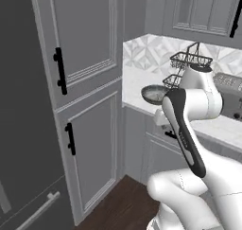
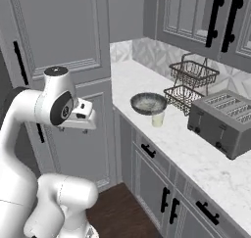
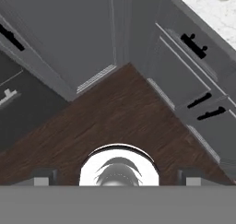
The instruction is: Grab a lemon wedge from the fridge and one ice cube from the ice bowl, and put them in the glass of lemonade.
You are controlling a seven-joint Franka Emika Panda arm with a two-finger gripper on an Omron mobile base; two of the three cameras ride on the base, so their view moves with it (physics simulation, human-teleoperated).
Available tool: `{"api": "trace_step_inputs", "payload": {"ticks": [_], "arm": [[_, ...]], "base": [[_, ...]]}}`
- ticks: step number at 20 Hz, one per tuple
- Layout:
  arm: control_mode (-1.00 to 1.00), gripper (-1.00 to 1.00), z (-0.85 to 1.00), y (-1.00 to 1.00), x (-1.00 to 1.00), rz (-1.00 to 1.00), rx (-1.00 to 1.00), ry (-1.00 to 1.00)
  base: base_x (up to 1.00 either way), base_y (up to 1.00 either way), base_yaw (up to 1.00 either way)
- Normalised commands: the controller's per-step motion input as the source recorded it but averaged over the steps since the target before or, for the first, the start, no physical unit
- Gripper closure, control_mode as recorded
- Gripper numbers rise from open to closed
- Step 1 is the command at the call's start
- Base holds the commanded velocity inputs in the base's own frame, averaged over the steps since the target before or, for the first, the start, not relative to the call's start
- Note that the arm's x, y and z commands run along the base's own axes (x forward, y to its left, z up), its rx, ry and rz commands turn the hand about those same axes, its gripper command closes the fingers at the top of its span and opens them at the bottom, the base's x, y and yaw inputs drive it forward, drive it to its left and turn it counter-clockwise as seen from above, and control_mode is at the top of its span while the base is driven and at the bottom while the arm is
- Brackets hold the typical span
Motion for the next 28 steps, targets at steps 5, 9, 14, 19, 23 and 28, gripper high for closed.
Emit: {"api": "trace_step_inputs", "payload": {"ticks": [5,9,14,19,23,28], "arm": [[1.00,-1.00,0.00,0.00,0.00,0.00,0.00,0.00],[1.00,-1.00,0.00,0.00,0.00,0.00,0.00,0.00],[1.00,-1.00,0.00,0.00,0.00,0.00,0.00,0.00],[1.00,-1.00,0.00,0.00,0.00,0.00,0.00,0.00],[-1.00,-1.00,-0.06,0.01,0.20,-0.03,0.00,-0.01],[-1.00,-1.00,-0.42,0.00,0.87,-0.06,0.00,-0.02]], "base": [[0.79,-0.06,-0.36],[1.00,0.00,-0.22],[0.97,0.00,-0.19],[0.79,0.00,-0.15],[0.57,0.00,-0.10],[0.00,0.00,0.00]]}}
